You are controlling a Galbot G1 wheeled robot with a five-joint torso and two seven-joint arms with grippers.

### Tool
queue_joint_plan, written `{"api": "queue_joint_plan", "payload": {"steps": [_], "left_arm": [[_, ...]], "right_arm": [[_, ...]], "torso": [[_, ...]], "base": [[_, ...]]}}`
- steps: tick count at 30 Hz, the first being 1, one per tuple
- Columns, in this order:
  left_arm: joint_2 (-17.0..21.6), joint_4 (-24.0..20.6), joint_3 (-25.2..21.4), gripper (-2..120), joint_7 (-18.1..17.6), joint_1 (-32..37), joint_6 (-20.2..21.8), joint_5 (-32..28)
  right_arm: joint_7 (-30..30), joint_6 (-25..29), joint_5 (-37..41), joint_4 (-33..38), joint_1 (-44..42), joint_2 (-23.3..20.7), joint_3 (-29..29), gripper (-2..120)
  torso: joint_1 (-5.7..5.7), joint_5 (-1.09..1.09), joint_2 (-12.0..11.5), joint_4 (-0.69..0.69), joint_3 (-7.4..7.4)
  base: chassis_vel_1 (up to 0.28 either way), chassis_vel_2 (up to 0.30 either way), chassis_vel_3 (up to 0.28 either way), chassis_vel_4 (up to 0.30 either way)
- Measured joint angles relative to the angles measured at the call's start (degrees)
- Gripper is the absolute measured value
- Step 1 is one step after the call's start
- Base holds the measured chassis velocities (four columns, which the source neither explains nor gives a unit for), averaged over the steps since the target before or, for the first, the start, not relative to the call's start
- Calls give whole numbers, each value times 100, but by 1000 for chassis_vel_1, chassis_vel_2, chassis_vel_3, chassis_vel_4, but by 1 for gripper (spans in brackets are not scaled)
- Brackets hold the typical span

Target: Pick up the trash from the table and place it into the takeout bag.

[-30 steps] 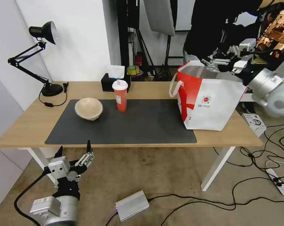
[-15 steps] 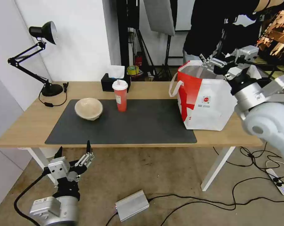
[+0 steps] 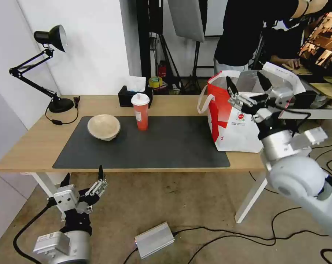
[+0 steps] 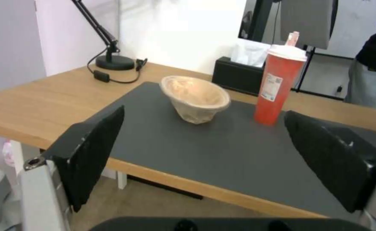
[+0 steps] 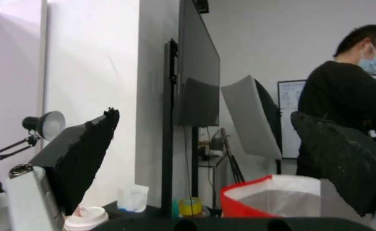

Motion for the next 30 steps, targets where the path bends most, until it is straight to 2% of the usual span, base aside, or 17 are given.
{"api": "queue_joint_plan", "payload": {"steps": [6,8,9,30], "left_arm": [[-6,0,-11,100,1,27,-24,25],[-6,0,-11,100,1,27,-24,25],[-19,0,5,100,2,53,-59,71],[-37,0,37,100,21,120,-157,171]], "right_arm": [[51,14,-346,263,-1050,362,496,100],[51,14,-346,263,-1050,362,496,100],[45,77,-487,316,-1443,498,660,100],[-124,444,-1295,609,-2974,1232,1281,100]], "torso": [[0,0,0,0,0],[0,0,0,0,0],[0,0,0,0,0],[0,0,0,0,0]], "base": [[0,0,0,0],[0,0,0,0],[0,0,0,0],[0,0,0,0]]}}
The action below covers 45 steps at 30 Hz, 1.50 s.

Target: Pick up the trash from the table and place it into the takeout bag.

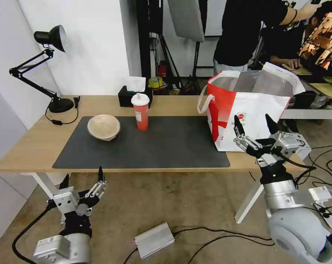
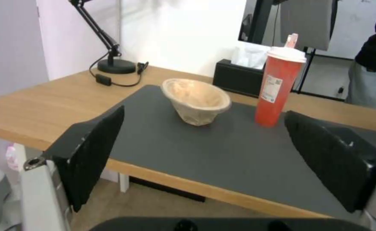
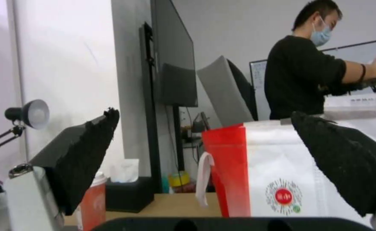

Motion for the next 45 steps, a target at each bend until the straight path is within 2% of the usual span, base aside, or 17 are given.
{"api": "queue_joint_plan", "payload": {"steps": [9,18,35,45], "left_arm": [[12,0,16,100,2,34,-19,21],[26,0,41,100,1,15,-18,16],[80,-1,18,100,0,-26,10,-39],[76,0,21,100,0,-23,14,-41]], "right_arm": [[-168,309,-346,78,-670,175,6,100],[-166,439,-596,46,-900,328,-150,100],[-155,382,-894,-103,-1163,488,-573,100],[113,177,-1254,-126,-1390,582,-701,100]], "torso": [[0,0,0,-1,0],[1,0,0,0,0],[0,0,0,0,0],[1,0,0,0,0]], "base": [[0,0,0,0],[0,0,0,0],[0,0,0,0],[0,0,0,0]]}}
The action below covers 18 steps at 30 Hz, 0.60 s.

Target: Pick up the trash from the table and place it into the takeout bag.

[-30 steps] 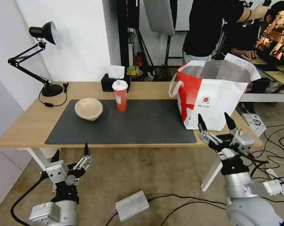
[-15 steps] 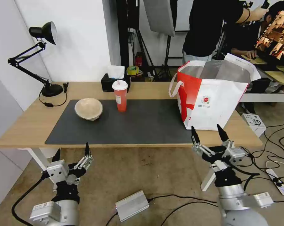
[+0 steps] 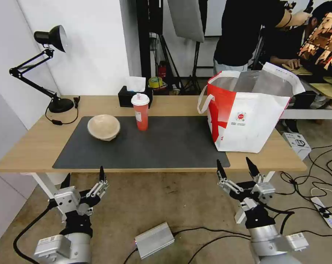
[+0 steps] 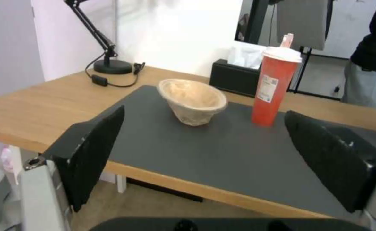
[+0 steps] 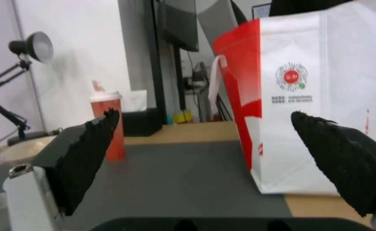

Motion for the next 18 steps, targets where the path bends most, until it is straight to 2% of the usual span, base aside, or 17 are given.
{"api": "queue_joint_plan", "payload": {"steps": [18], "left_arm": [[-26,0,11,100,23,41,1,27]], "right_arm": [[328,-231,-351,90,-325,148,-89,100]], "torso": [[0,1,0,0,0]], "base": [[0,0,0,0]]}}
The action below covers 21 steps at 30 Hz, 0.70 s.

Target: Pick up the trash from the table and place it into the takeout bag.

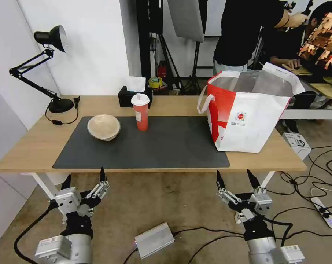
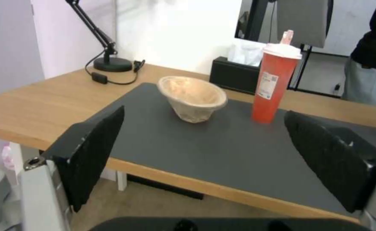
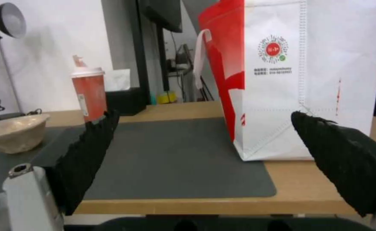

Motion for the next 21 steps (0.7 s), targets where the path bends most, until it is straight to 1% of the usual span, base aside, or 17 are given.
{"api": "queue_joint_plan", "payload": {"steps": [21], "left_arm": [[17,0,-2,100,11,-15,-9,10]], "right_arm": [[128,-101,-193,-109,42,222,-156,100]], "torso": [[0,-1,0,0,0]], "base": [[0,0,0,0]]}}
